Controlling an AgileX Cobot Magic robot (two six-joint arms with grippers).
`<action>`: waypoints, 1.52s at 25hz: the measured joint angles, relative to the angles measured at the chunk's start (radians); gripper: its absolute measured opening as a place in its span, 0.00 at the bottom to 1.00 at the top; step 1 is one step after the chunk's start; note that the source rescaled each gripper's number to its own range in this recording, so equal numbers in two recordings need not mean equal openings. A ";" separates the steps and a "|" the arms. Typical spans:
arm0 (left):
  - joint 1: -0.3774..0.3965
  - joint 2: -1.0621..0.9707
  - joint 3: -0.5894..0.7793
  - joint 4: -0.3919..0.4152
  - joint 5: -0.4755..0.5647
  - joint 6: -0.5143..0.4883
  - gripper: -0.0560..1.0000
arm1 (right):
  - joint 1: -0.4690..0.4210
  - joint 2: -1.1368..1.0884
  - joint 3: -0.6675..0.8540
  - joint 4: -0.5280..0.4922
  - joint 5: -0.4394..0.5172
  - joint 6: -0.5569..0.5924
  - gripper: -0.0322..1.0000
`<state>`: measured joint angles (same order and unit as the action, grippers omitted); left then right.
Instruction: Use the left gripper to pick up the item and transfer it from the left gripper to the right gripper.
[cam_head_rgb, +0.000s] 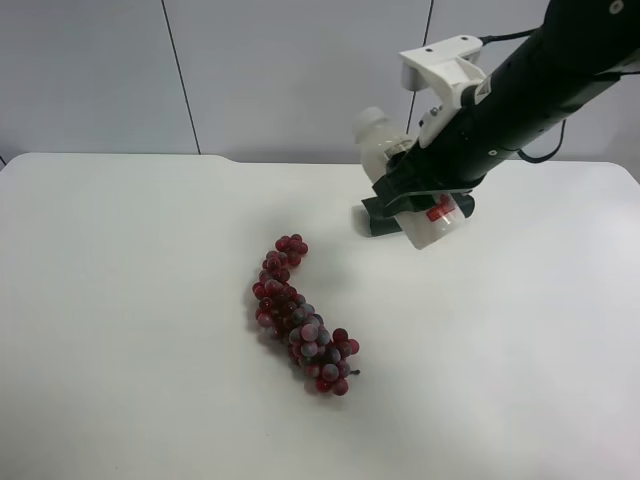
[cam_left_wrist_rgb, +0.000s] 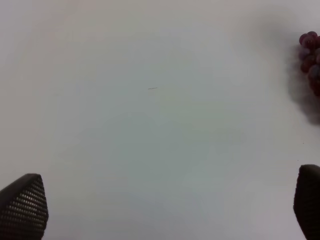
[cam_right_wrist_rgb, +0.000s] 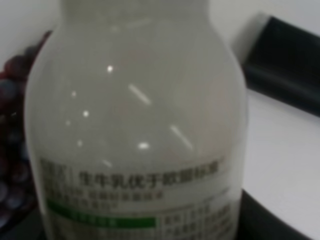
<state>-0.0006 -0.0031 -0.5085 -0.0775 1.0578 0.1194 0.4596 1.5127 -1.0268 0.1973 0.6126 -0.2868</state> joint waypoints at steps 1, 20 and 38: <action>0.000 0.000 0.000 0.000 0.000 0.000 0.98 | -0.028 0.000 0.019 0.005 -0.009 -0.001 0.08; 0.000 0.000 0.000 0.002 0.000 -0.001 0.98 | -0.401 0.010 0.326 0.082 -0.148 -0.074 0.08; 0.000 0.000 0.000 0.002 -0.001 -0.003 0.98 | -0.401 0.101 0.326 0.087 -0.151 -0.078 0.11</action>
<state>-0.0006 -0.0031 -0.5085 -0.0750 1.0570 0.1164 0.0583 1.6141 -0.7009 0.2842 0.4615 -0.3650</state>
